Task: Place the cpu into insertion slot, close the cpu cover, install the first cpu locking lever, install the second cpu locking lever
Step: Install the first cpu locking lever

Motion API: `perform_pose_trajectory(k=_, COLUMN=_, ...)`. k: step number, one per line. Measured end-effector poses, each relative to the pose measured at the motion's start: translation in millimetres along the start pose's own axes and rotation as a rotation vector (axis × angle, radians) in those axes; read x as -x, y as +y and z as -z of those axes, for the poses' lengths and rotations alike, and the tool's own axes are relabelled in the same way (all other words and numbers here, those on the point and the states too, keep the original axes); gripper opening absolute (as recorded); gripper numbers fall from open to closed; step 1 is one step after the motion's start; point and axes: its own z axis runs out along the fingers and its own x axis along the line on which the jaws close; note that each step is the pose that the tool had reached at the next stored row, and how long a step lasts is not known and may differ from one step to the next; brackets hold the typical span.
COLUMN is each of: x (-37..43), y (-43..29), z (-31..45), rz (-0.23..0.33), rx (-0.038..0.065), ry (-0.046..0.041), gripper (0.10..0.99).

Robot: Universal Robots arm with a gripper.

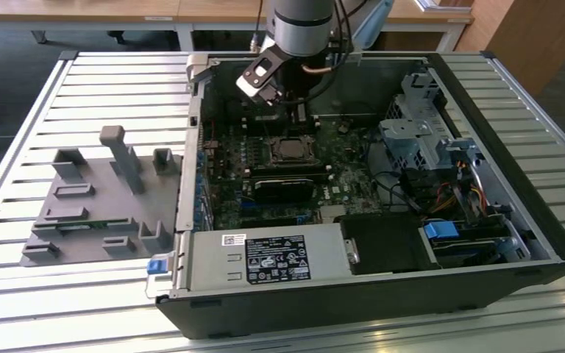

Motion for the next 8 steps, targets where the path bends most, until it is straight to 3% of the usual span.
perform_pose_trajectory(k=5, x=-0.2, y=0.4, z=19.3, rz=0.0, rx=0.002, ry=-0.0002, gripper=0.106)
perform_pose_trajectory(k=8, x=-0.3, y=0.5, z=22.1, rz=0.01, rx=0.003, ry=-0.0002, gripper=0.106)
